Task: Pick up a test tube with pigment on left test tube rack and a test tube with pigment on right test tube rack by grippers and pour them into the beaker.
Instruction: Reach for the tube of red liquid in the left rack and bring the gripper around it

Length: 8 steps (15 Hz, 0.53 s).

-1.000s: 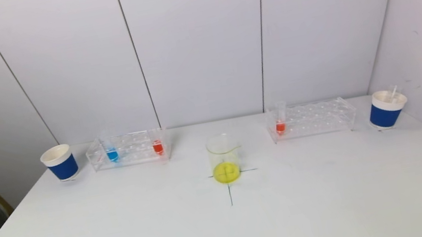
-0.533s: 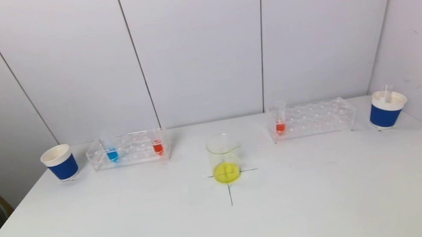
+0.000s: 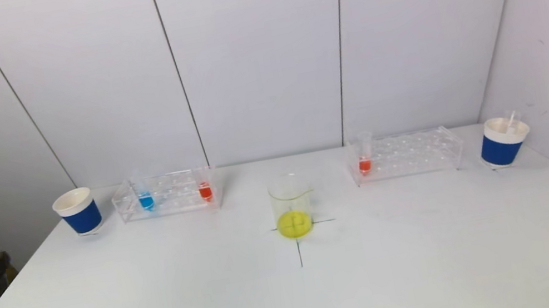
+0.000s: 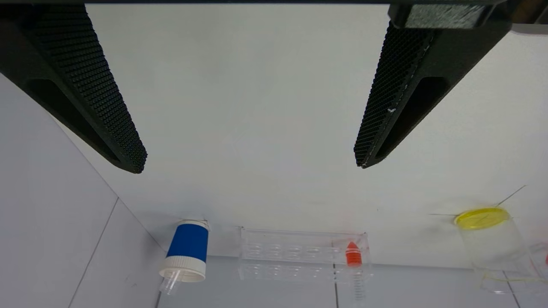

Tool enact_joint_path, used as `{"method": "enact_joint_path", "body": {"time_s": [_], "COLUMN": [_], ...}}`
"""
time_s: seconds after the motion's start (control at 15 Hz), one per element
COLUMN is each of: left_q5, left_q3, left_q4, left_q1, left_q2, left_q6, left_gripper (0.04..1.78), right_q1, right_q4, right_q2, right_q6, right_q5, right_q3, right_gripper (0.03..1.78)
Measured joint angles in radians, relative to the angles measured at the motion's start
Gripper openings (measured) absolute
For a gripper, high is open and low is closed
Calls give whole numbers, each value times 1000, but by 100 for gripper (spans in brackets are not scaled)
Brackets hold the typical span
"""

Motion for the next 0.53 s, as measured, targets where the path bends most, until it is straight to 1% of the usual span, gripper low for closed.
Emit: {"method": "enact_joint_path", "body": {"time_s": [0.33, 0.53], "left_q5": [-107, -124], "left_q3": [26, 42], "left_q4": [-238, -398], "left_q1": [-1, -1], "left_q2": [273, 453], "left_q6": [2, 1], "left_gripper": [176, 176], "right_q1": [0, 0], "right_q4": [0, 0], "right_q2": [0, 0], "right_q6": [0, 0], "right_q5": [0, 0], "right_q3": [0, 0], "right_gripper": [176, 176]}}
